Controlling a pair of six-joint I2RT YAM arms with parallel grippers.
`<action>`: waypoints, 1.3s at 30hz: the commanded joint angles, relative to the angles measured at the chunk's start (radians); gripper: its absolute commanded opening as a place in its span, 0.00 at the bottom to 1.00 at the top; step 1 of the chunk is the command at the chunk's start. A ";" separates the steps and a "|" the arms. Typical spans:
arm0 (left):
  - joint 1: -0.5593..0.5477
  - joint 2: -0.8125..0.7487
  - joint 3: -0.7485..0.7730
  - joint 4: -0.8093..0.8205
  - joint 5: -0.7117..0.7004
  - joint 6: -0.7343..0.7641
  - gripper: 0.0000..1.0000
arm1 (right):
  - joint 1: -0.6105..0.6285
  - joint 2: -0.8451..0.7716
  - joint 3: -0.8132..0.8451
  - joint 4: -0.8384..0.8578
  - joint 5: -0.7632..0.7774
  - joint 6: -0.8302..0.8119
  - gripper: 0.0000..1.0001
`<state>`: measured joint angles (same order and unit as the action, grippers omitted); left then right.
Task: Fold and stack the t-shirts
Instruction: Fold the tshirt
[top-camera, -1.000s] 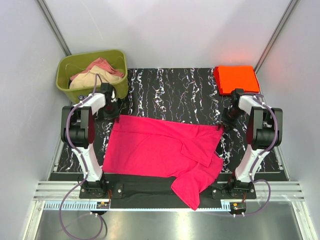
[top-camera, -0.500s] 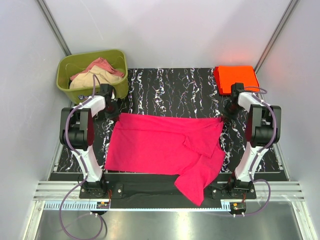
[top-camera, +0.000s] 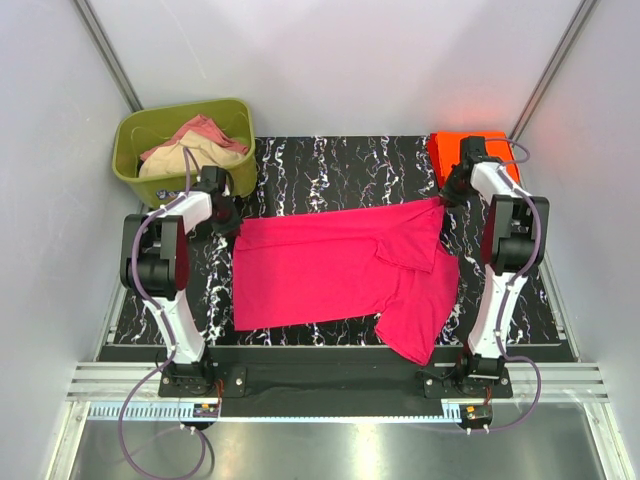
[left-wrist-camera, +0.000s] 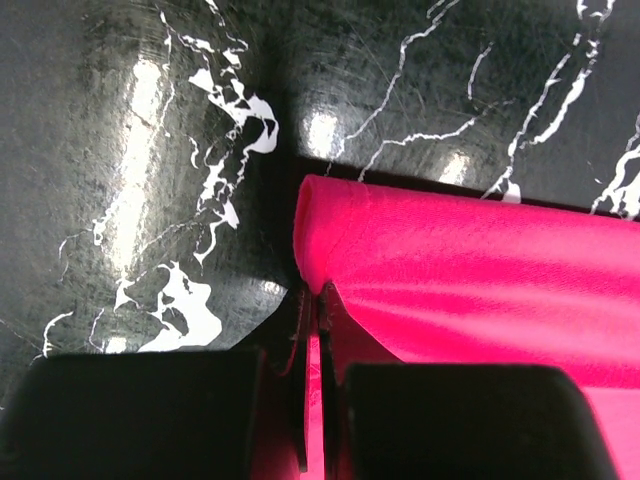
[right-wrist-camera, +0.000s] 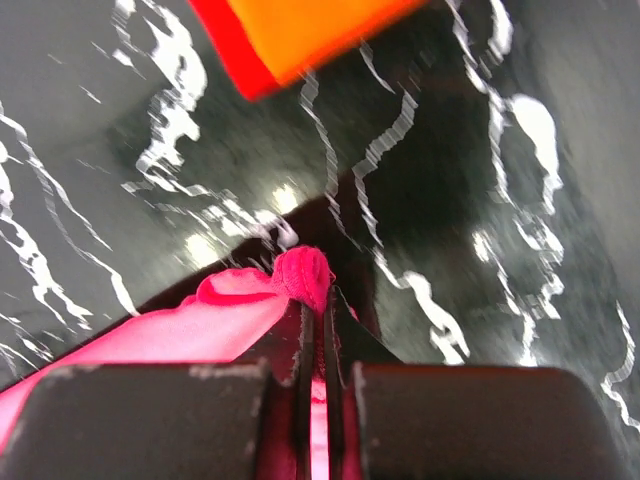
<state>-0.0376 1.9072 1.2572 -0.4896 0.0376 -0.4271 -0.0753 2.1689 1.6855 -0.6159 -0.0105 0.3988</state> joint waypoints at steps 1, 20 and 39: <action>0.007 0.024 0.051 0.052 -0.068 -0.004 0.05 | 0.006 0.044 0.115 0.019 0.014 -0.038 0.05; -0.110 -0.623 -0.321 -0.156 -0.047 -0.079 0.61 | 0.031 -0.374 -0.047 -0.482 0.052 0.023 0.79; -0.137 -1.031 -0.828 -0.300 0.079 -0.656 0.59 | 0.071 -0.857 -0.592 -0.504 -0.263 0.123 0.77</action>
<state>-0.1730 0.8665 0.4355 -0.7933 0.1093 -0.9840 -0.0093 1.3518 1.1133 -1.1015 -0.2325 0.4767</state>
